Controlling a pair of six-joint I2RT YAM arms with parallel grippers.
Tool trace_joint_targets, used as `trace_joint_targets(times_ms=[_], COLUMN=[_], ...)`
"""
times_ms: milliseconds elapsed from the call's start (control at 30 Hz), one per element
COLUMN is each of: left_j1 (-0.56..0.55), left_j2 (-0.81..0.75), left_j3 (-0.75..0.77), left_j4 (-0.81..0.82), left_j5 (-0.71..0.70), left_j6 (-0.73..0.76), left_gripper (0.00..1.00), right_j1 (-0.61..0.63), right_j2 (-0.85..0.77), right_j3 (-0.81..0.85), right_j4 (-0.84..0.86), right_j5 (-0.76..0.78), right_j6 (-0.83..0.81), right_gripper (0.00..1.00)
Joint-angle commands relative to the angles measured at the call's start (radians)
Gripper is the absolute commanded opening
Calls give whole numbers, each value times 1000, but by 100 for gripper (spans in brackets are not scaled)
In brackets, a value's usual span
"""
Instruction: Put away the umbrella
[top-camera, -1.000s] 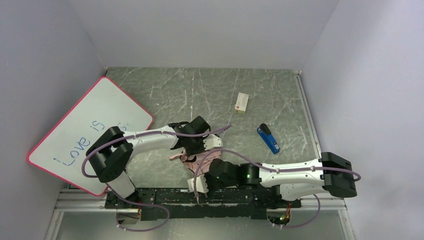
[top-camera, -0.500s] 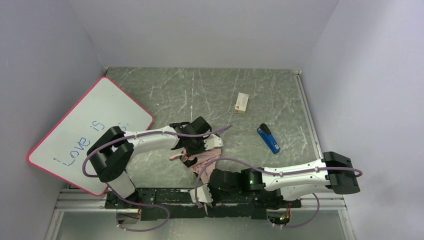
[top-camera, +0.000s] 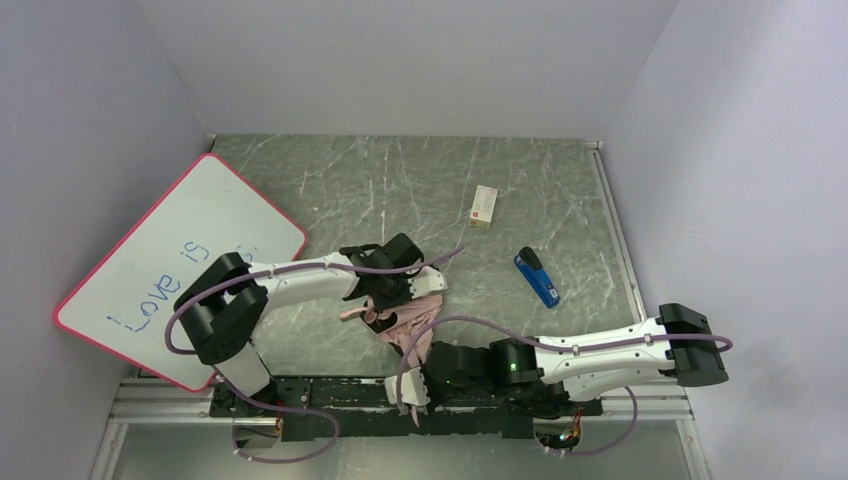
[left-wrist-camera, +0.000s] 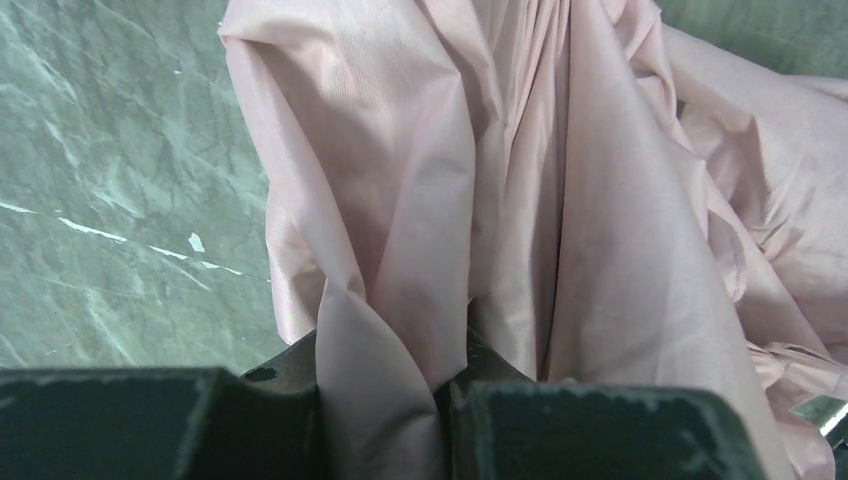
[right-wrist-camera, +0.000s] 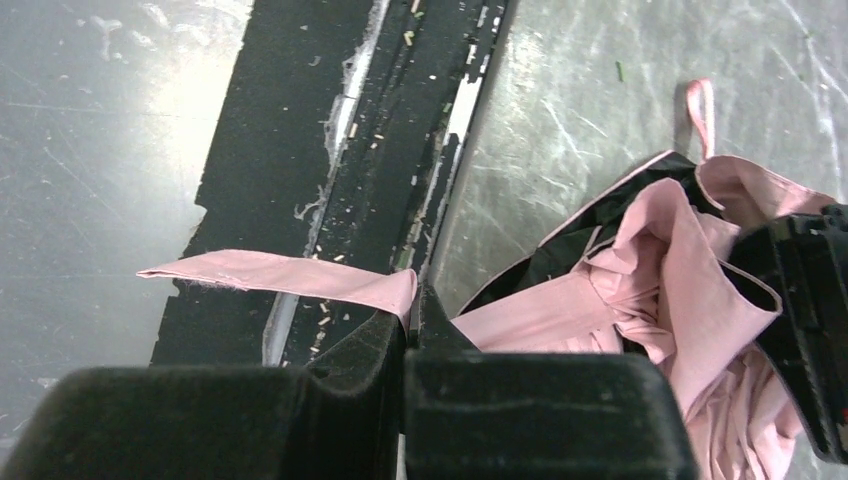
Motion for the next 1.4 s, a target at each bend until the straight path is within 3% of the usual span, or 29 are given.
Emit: trace_joint_targets(times_ms=[0, 233, 533, 967, 1367], left_j1=[87, 95, 133, 132, 132], left_j2=[82, 125, 128, 44, 67], left_j3=[-27, 40, 46, -59, -75], left_j4=[168, 260, 299, 416, 451], left_j5=[-421, -465, -465, -422, -447], left_j6=[84, 146, 208, 235, 245], left_gripper=[5, 5, 5, 5, 5], right_j1=[63, 58, 54, 52, 61], right_j2=[-57, -67, -115, 174, 183], right_j3=[10, -49, -47, 5, 47], right_j4=[7, 106, 91, 61, 64], right_j5=[-157, -29, -87, -130, -280], right_j6=[93, 83, 86, 17, 19], right_gripper=[0, 0, 0, 0, 0])
